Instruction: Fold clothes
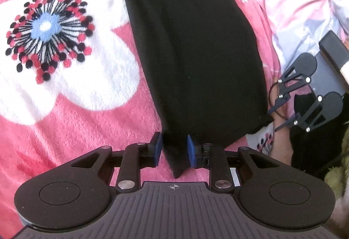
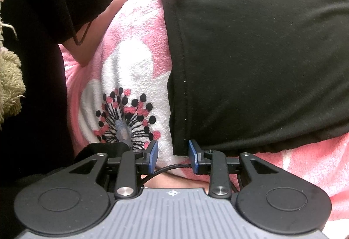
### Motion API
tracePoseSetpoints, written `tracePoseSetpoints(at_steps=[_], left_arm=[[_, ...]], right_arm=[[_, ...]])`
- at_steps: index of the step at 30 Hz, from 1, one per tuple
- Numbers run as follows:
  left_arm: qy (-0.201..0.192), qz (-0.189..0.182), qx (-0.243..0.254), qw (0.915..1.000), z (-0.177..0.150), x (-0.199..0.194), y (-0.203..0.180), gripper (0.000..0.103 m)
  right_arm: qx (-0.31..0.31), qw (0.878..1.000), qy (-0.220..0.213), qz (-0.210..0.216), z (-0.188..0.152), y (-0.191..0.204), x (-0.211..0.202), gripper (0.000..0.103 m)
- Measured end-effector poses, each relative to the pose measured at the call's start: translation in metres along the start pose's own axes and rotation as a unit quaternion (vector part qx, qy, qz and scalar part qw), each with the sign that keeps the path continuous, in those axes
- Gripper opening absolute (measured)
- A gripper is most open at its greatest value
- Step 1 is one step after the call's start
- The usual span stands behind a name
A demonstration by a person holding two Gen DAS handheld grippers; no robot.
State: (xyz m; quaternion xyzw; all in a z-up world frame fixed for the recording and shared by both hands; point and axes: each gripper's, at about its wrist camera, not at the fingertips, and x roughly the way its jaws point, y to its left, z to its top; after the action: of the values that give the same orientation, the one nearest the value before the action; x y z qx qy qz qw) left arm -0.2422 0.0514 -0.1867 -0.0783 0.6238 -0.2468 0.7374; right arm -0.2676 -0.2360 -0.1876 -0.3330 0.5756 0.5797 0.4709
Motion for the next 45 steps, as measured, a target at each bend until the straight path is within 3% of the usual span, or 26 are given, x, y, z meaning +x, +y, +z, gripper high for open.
tracePoseSetpoints(at_steps=[5,8,9,13,15,18,24,27,29,32,35,38,39,42,45], left_arm=[[0.002,0.01,0.004,0.9999,-0.005,0.013,-0.005,0.028],[0.014,-0.006,0.016,0.9998,-0.008,0.012,-0.007,0.004],[0.02,-0.026,0.006,0.9995,-0.007,0.01,-0.004,0.003],[0.017,-0.109,-0.058,0.9922,-0.008,-0.005,0.015,0.002],[0.031,-0.118,-0.089,0.9886,-0.011,0.0,0.028,0.002],[0.061,-0.112,-0.097,0.9871,-0.022,0.017,0.039,0.004],[0.103,-0.086,-0.015,0.9908,-0.03,0.022,0.031,0.006],[0.129,-0.063,0.068,0.9874,-0.02,0.02,0.017,0.009],[0.118,-0.037,0.13,0.9838,-0.01,0.009,0.009,0.017],[0.085,-0.015,0.171,0.9815,0.01,-0.006,0.004,0.019],[0.032,-0.034,0.17,0.9844,0.031,-0.011,-0.006,0.019],[0.015,-0.077,0.166,0.983,0.037,-0.003,-0.015,0.019],[0.026,-0.085,0.167,0.9819,0.032,0.008,-0.021,0.019],[0.064,-0.106,0.173,0.9772,0.015,0.042,-0.039,0.019],[0.107,-0.112,0.181,0.9712,-0.008,0.066,-0.045,0.019]], right_arm=[[0.0,1.0,0.0,-0.001,0.0,0.002,0.001,0.034],[-0.027,1.0,0.01,0.003,-0.013,-0.018,-0.006,0.034],[-0.028,1.0,0.011,0.003,-0.013,-0.018,-0.006,0.034],[-0.031,0.999,0.011,0.002,-0.013,-0.017,-0.005,0.034],[-0.03,0.999,0.011,0.004,-0.013,-0.018,-0.004,0.034],[-0.03,0.999,0.013,0.005,-0.012,-0.018,-0.004,0.034],[-0.027,1.0,0.012,0.008,-0.012,-0.016,-0.004,0.039],[-0.026,1.0,0.013,0.009,-0.011,-0.016,-0.005,0.039],[-0.025,0.999,0.015,0.014,-0.01,-0.017,-0.01,0.04],[-0.023,0.999,0.011,0.032,-0.007,-0.022,-0.025,0.04],[-0.022,0.998,-0.027,0.042,0.0,-0.028,-0.046,0.04],[0.0,0.998,-0.056,0.026,0.008,-0.036,-0.043,0.04],[0.004,0.998,-0.055,0.017,0.009,-0.037,-0.036,0.04],[0.001,1.0,0.0,0.024,0.004,-0.031,-0.005,0.039],[-0.012,0.999,0.008,0.035,-0.001,-0.027,-0.006,0.04]])
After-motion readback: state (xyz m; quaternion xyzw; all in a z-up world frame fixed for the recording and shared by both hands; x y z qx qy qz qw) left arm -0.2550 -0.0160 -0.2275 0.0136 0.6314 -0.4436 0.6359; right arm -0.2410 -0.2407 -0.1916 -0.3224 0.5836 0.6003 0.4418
